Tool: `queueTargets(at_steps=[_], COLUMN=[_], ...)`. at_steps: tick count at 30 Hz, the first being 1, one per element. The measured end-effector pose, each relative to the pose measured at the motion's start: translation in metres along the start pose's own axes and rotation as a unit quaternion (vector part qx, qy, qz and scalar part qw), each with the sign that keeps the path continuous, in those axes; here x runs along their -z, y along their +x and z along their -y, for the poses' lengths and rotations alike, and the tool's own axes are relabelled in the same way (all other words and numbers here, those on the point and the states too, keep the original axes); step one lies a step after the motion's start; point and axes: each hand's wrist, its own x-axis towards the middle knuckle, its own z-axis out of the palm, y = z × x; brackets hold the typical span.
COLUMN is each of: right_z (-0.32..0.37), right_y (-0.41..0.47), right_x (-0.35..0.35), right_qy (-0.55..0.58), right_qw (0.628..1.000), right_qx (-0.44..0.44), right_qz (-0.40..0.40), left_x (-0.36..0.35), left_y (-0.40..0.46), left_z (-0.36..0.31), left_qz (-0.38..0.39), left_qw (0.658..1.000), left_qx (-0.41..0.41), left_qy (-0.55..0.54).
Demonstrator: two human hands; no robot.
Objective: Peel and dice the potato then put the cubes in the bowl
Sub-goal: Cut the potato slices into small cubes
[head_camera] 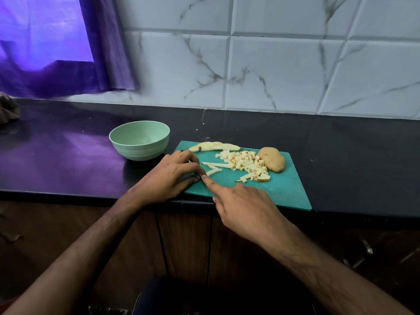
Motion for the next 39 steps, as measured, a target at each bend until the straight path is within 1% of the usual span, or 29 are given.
queueTargets(at_steps=[3, 8, 10, 13, 16, 18, 19, 21, 22, 24, 25, 27, 29, 32, 33, 35, 37, 39], right_z=[-0.007, -0.030, -0.038, -0.049, -0.056, -0.061, -0.065, -0.073, -0.078, -0.090, -0.097, -0.111, -0.119, -0.116, -0.113, -0.107, -0.103, -0.100], right_y=[-0.008, -0.026, -0.031, -0.034, -0.032, -0.031, -0.031, -0.032, -0.033, -0.033, -0.032, -0.026, -0.014, 0.006, 0.012, 0.021, 0.025, 0.025], right_x=[0.002, 0.017, 0.024, 0.029, 0.028, 0.028, 0.030, 0.041, 0.048, 0.060, 0.063, 0.061, 0.049, 0.027, 0.021, 0.012, 0.006, 0.002], right_qy=[-0.005, -0.012, -0.044, -0.122, -0.147, -0.134, -0.120, -0.077, -0.038, 0.095, 0.177, 0.306, 0.402, 0.534, 0.562, 0.593, 0.607, 0.610], right_qw=[1.000, 0.998, 0.996, 0.988, 0.984, 0.984, 0.986, 0.989, 0.991, 0.982, 0.970, 0.943, 0.913, 0.845, 0.826, 0.800, 0.786, 0.784], right_qx=[0.005, 0.032, 0.051, 0.080, 0.096, 0.108, 0.111, 0.109, 0.103, 0.075, 0.062, 0.046, 0.019, -0.006, -0.013, -0.027, -0.031, -0.024], right_qz=[0.013, 0.059, 0.058, 0.041, 0.041, 0.042, 0.045, 0.058, 0.083, 0.142, 0.154, 0.124, 0.068, -0.020, -0.046, -0.087, -0.109, -0.115], left_x=[0.001, 0.002, 0.001, 0.001, 0.002, 0.002, 0.002, 0.002, 0.001, 0.001, 0.001, 0.001, 0.001, 0.001, 0.000, -0.004, -0.006, -0.006], left_y=[-0.001, 0.002, 0.003, 0.003, 0.002, 0.001, 0.001, 0.002, 0.003, 0.004, 0.004, 0.005, 0.006, 0.016, 0.020, 0.027, 0.033, 0.036], left_z=[-0.001, 0.001, 0.001, 0.001, -0.002, -0.002, -0.003, -0.002, -0.002, -0.003, -0.003, -0.002, -0.001, -0.004, -0.006, -0.013, -0.017, -0.018], left_qz=[0.004, 0.015, 0.014, 0.009, 0.007, 0.014, 0.017, 0.016, 0.015, 0.006, 0.003, 0.009, 0.033, 0.080, 0.089, 0.092, 0.083, 0.084], left_qw=[1.000, 0.997, 0.996, 0.995, 0.998, 0.999, 0.999, 0.998, 0.996, 0.994, 0.993, 0.993, 0.991, 0.986, 0.986, 0.985, 0.983, 0.979], left_qx=[0.013, 0.025, 0.024, 0.036, 0.021, 0.010, 0.014, 0.034, 0.047, 0.064, 0.069, 0.075, 0.086, 0.122, 0.132, 0.141, 0.153, 0.165], left_qy=[-0.026, -0.068, -0.081, -0.093, -0.059, -0.027, -0.029, -0.054, -0.073, -0.093, -0.093, -0.089, -0.095, -0.074, -0.058, -0.034, -0.053, -0.088])
